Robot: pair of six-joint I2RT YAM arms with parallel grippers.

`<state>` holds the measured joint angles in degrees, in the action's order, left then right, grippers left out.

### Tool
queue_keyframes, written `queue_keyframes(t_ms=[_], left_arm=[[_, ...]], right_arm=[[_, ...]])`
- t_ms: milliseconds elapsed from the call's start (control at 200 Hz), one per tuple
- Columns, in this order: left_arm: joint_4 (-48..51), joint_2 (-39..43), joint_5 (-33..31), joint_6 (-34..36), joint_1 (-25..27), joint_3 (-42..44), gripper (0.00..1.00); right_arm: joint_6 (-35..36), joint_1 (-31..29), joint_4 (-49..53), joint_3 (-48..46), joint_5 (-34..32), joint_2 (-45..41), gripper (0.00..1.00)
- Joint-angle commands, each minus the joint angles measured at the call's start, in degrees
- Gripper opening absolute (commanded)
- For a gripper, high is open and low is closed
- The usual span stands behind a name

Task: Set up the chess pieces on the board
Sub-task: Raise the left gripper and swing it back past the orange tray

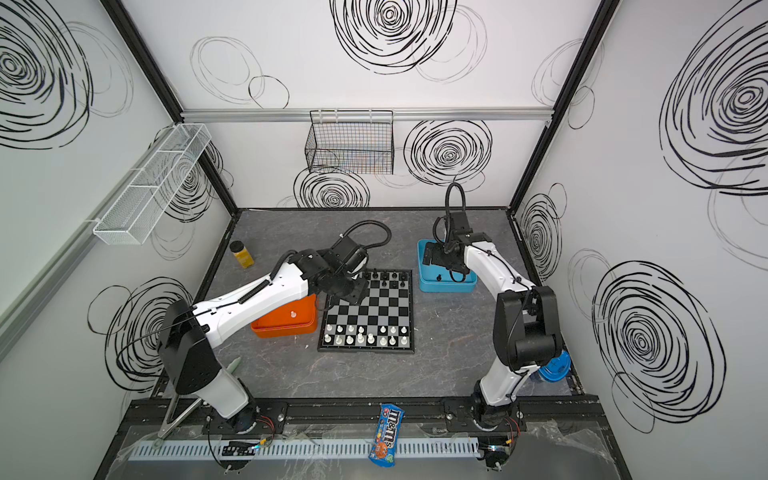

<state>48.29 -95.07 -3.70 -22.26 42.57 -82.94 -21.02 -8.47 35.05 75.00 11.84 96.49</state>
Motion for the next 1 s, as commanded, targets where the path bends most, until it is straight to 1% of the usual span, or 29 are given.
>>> queue_keyframes(t_ms=[0, 165, 260, 325, 465, 540, 630, 775, 790, 836, 911, 996], left_arm=[[1.53, 2.34, -1.16, -1.43, -2.58, -2.52, 0.7], [2.71, 1.46, 0.03, -0.71, -8.78, -6.23, 0.9], [3.57, -0.04, 0.18, 0.36, -13.29, -9.45, 0.96], [3.41, -1.25, 0.01, 1.13, -16.26, -11.48, 1.0], [3.85, -4.88, 1.02, 1.3, -22.66, -16.54, 0.96], [4.12, -6.74, 1.11, 1.05, -25.0, -18.63, 0.96], [5.17, -9.14, 0.89, -0.33, -27.68, -21.11, 0.96], [4.73, -11.9, 3.12, -2.01, -31.87, -22.24, 0.96], [4.75, -12.24, 3.36, -3.48, -32.33, -22.41, 0.96], [5.18, -13.12, 3.77, -4.84, -33.5, -23.15, 0.96], [5.45, -13.99, 5.19, -7.12, -35.34, -24.63, 0.96], [3.66, -14.35, 5.92, -9.0, -36.31, -25.97, 0.96]], right_arm=[[1.56, 0.35, 3.2, 4.42, 0.32, 0.81, 1.0], [2.43, 0.55, 6.35, 9.88, 0.96, 3.43, 1.0], [2.25, 0.48, 6.11, 11.07, 2.77, 4.12, 1.0], [1.96, 0.38, 5.83, 11.14, 2.87, 4.25, 1.0], [0.46, 0.56, 4.93, 9.64, 2.84, 3.67, 0.98], [-0.27, 0.52, 4.32, 8.53, 3.7, 3.09, 0.96], [-1.51, 0.42, 6.17, 8.76, 4.23, 2.88, 0.93], [-4.02, 0.57, 9.12, 8.42, 1.81, 3.05, 0.92], [-4.36, 0.6, 9.38, 8.41, 1.48, 3.09, 0.92], [-5.26, 0.82, 9.9, 8.64, 0.96, 3.2, 0.91], [-6.4, 1.31, 12.08, 10.89, 0.71, 4.3, 0.91], [-7.0, 1.72, 17.34, 17.27, 0.25, 7.88, 0.91]])
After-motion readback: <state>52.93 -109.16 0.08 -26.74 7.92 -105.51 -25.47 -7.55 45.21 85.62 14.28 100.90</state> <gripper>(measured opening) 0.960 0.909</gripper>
